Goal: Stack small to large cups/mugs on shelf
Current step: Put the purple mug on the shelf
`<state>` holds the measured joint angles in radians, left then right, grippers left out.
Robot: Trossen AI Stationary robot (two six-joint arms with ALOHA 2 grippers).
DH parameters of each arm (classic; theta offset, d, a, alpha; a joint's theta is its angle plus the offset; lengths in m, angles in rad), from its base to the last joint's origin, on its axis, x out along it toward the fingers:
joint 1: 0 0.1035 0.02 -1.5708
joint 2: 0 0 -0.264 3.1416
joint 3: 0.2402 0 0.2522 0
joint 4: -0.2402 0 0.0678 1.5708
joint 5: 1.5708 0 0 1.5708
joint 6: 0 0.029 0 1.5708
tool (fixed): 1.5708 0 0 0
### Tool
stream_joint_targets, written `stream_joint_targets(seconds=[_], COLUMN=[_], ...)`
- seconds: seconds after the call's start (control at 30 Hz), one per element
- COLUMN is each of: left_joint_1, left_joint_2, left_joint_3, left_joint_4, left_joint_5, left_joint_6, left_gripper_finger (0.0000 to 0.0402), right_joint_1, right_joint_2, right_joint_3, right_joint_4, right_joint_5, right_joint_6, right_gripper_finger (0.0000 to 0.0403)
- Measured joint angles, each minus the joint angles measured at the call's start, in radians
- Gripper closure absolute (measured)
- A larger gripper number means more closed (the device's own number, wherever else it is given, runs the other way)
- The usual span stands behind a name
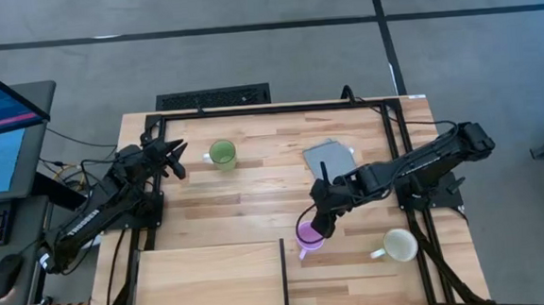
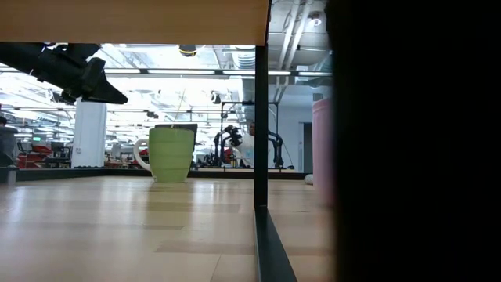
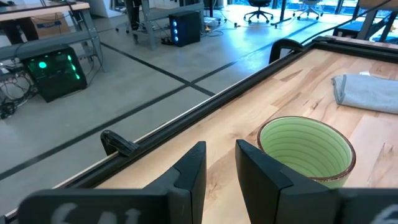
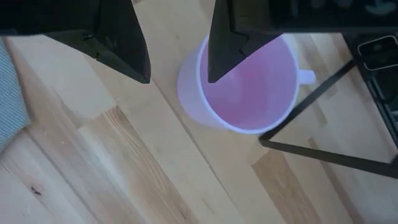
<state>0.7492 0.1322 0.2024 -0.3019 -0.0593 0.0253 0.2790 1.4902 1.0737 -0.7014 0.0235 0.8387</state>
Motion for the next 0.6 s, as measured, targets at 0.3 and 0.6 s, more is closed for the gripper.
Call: stream_joint_targets(seconds=[0.3,0.6], left_joint_1=[0.000,0.000], left_joint_2=[0.000,0.000], left_joint_3=[0.000,0.000], left_joint_4=[0.000,0.000], left_joint_5=[0.000,0.000], left_joint_6=[0.000,0.000], left_gripper_finger=[0.0324,0.0324], right_joint_1=[0.000,-0.001], right_joint_2=[0.000,0.000], right_joint_3=[0.000,0.000], right_joint_4=[-0.001,-0.001], right_joint_5=[0.001,0.000], right_joint_6=[-0.017,-0.017], right_gripper_finger=[0.0219,0.0158])
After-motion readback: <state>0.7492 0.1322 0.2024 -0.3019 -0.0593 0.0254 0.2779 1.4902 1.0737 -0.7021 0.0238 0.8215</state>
